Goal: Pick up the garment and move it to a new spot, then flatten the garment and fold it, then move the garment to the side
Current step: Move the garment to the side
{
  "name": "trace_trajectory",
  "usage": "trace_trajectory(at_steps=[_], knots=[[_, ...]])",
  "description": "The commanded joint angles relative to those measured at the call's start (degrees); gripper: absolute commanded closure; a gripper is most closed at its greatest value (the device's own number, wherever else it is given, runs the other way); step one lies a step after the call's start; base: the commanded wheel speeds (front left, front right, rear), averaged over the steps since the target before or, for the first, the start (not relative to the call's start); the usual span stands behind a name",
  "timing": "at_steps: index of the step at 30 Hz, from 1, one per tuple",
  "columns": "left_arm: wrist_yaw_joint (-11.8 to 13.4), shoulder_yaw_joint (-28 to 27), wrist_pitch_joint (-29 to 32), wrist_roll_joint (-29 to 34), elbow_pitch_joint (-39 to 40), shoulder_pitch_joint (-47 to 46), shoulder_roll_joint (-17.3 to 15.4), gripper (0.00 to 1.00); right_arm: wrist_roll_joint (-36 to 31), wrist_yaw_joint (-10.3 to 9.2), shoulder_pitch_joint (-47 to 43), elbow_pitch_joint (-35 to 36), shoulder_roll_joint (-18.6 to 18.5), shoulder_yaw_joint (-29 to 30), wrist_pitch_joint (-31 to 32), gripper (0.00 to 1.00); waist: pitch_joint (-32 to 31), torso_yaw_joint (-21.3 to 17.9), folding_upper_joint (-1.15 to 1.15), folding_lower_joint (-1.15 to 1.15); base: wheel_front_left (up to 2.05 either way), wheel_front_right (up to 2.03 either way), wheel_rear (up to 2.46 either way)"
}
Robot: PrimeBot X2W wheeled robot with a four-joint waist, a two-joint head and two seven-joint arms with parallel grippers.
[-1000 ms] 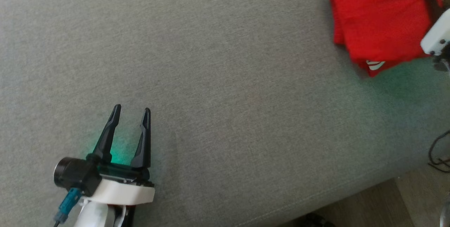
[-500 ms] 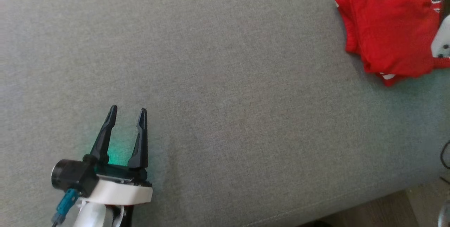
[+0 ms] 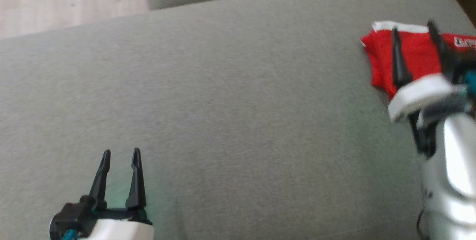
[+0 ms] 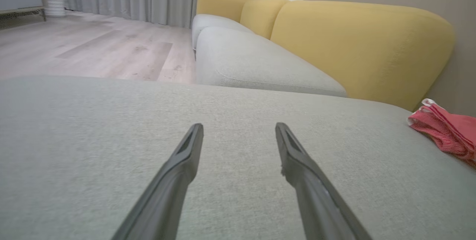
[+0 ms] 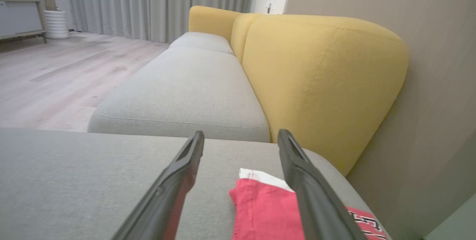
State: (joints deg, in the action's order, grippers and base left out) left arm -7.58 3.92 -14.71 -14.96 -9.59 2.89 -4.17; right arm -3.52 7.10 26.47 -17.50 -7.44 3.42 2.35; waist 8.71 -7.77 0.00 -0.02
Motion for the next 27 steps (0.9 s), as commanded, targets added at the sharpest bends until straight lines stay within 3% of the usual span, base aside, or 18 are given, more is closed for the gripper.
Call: trace_trajectory(at_steps=[1, 14, 27], knots=[[0.11, -2.72, -0.29, 0.82, 0.86, -0.98, 0.19, 0.0, 0.49, 0.39, -2.2, 2.92, 0.87, -0.86, -1.95, 0.0, -2.54, 3.05, 0.0, 0.02, 0.0, 0.0, 0.0], [0.18, -4.58, -0.29, 2.47, -1.37, -0.88, 0.96, 0.0, -0.34, 0.39, -18.84, 0.78, 4.17, -0.69, -14.37, 0.0, -6.18, 9.43, 0.0, 0.02, 0.0, 0.0, 0.0], [0.11, -4.46, -0.29, 2.63, -3.94, 0.94, 1.13, 0.0, 3.96, 0.39, -24.19, -2.14, 4.55, -2.78, -17.21, 0.0, -8.84, 8.99, 0.0, 0.02, 0.0, 0.0, 0.0]])
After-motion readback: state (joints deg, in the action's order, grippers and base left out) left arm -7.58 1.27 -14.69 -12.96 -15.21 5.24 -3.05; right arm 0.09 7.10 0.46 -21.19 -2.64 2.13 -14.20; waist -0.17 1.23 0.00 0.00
